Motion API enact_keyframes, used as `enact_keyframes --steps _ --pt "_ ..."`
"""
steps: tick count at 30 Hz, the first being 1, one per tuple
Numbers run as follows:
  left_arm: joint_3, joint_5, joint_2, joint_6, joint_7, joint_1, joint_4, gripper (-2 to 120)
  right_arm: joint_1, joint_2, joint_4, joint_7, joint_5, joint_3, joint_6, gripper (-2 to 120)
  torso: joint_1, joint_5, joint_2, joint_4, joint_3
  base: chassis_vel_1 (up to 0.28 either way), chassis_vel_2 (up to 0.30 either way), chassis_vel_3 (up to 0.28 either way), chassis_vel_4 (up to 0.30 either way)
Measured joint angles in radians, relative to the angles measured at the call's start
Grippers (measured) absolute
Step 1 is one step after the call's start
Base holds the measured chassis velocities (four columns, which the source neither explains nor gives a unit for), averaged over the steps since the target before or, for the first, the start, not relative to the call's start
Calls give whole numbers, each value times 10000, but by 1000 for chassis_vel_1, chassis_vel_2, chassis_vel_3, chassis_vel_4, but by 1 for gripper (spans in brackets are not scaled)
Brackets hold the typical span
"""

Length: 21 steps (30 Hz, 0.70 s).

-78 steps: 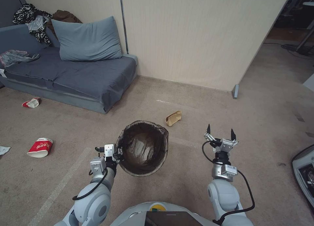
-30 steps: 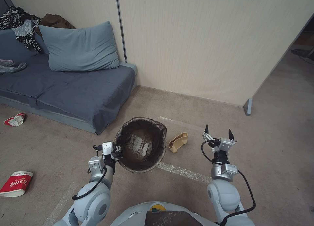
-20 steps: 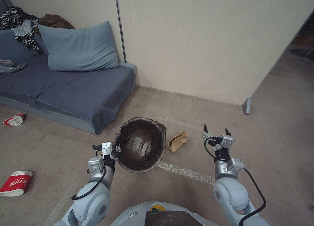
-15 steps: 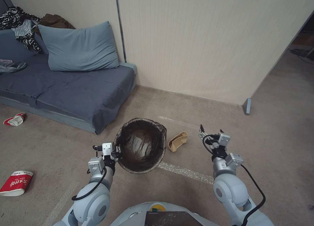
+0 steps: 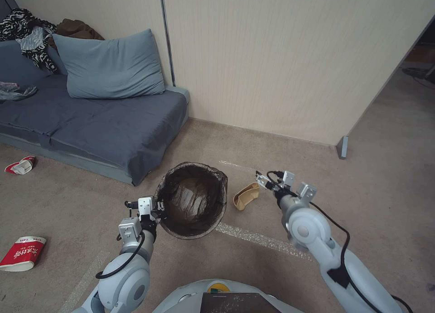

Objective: Pick up the trash bin, then pick up the garbage from the floor and place it into the trash bin.

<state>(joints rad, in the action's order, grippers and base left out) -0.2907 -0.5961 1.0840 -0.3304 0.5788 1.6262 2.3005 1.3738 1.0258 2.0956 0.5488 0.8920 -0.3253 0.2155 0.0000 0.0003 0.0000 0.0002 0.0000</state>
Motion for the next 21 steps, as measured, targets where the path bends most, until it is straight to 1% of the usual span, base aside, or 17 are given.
enact_keyframes --steps 1,2,3,4,5,6,8,9,11,13,14,18,19,21 --pt "0 0 0 0 0 0 0 0 0 0 0 0 0 0 0 100 0 0 0 0 0 0 0 0 0" --pt "-45 17 -6 14 -1 5 0 0 -446 -113 -99 336 790 215 300 100 0 -2 0 -4 0 0 0 0 0" --pt "-59 23 -6 20 -1 5 0 0 -662 -135 -161 484 1109 307 416 100 0 -2 0 -1 0 0 0 0 0" --pt "-96 25 -4 31 -2 0 0 0 -1192 -128 -362 806 1887 511 670 100 0 -2 0 -3 1 0 0 0 0" --pt "-113 26 1 32 -2 -2 3 0 -1575 -71 -548 1006 2368 664 808 100 0 -2 0 -1 0 0 0 0 0" --pt "-113 26 1 32 -2 -2 3 0 -1575 -71 -548 1006 2368 664 808 100 0 -2 0 -1 0 0 0 0 0" --pt "-141 25 13 32 4 -4 34 0 -1969 52 -854 1334 2976 901 984 100 0 -3 0 0 1 0 0 0 0" --pt "-141 25 13 32 4 -4 34 0 -1969 52 -854 1334 2976 901 984 100 0 -3 0 0 1 0 0 0 0" --pt "-173 21 22 32 8 0 45 0 -2205 239 -1146 1613 3499 1064 1124 100 0 -2 0 -4 1 0 0 0 0" --pt "-180 20 31 35 10 12 45 0 -2524 582 -1527 1957 3946 1245 1202 100 0 -4 0 -3 0 0 0 0 0" --pt "-180 20 31 35 10 12 45 0 -2524 582 -1527 1957 3946 1245 1202 100 0 -4 0 -3 0 0 0 0 0" --pt "-182 3 29 50 8 4 45 0 -2965 1139 -2126 2488 4141 1494 1246 100 0 -4 0 -1 0 0 0 0 0" --pt "-182 3 29 50 8 4 45 0 -2965 1139 -2126 2488 4141 1494 1246 100 0 -4 0 -1 0 0 0 0 0" --pt "-203 -9 16 76 8 -7 45 0 -3209 1411 -2511 2579 4055 1671 1240 100 0 -4 0 -3 0 0 0 0 0"
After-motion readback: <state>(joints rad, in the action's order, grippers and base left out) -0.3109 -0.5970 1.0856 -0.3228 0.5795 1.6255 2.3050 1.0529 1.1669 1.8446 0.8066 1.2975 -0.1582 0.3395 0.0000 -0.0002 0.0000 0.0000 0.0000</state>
